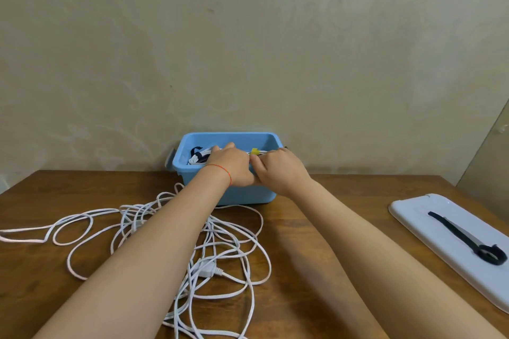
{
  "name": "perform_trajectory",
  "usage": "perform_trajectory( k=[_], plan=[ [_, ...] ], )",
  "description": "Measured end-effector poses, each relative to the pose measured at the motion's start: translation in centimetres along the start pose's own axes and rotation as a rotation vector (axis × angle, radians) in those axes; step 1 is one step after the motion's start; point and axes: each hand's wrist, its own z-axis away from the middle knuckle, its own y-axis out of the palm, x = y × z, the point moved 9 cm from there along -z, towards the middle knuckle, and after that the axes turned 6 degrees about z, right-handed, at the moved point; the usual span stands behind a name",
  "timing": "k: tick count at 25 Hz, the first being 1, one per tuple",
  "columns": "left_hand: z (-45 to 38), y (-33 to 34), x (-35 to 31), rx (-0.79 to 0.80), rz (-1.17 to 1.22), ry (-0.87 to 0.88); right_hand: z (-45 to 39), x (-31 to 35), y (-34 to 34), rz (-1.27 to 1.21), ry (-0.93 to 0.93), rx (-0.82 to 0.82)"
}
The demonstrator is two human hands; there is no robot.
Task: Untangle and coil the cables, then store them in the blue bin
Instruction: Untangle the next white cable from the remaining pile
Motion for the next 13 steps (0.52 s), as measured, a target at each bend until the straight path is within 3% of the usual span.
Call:
perform_trajectory(
  k=[3, 6, 10, 11, 12, 13],
  plan=[
    [0.1, -0.1, -0.1, -0.047, 0.042, 0.021, 0.0, -0.6, -0.2, -0.052, -0.005, -0.008],
    [1.4, -0.4, -0.1, -0.160, 0.113, 0.076, 1.4, -1.8, -0.6, -0.205, 0.075, -0.118],
    [5.7, -2.8, -0.7, -0.420, 0.295, 0.131, 5.2, -2.8, -4.0, -0.214, 0.245, -0.445],
    [7.2, -3.6, -0.4, -0.494, 0.338, 0.109, 6.2, -2.6, -4.8, -0.247, 0.288, -0.459],
    [8.4, -3.9, -0.1, -0.527, 0.368, 0.071, 6.6, -2.2, -4.6, -0.321, 0.317, -0.368],
    [9.3, -3.8, 0.3, -0.510, 0.391, 0.020, 6.8, -1.3, -3.3, -0.429, 0.341, -0.154]
  ],
)
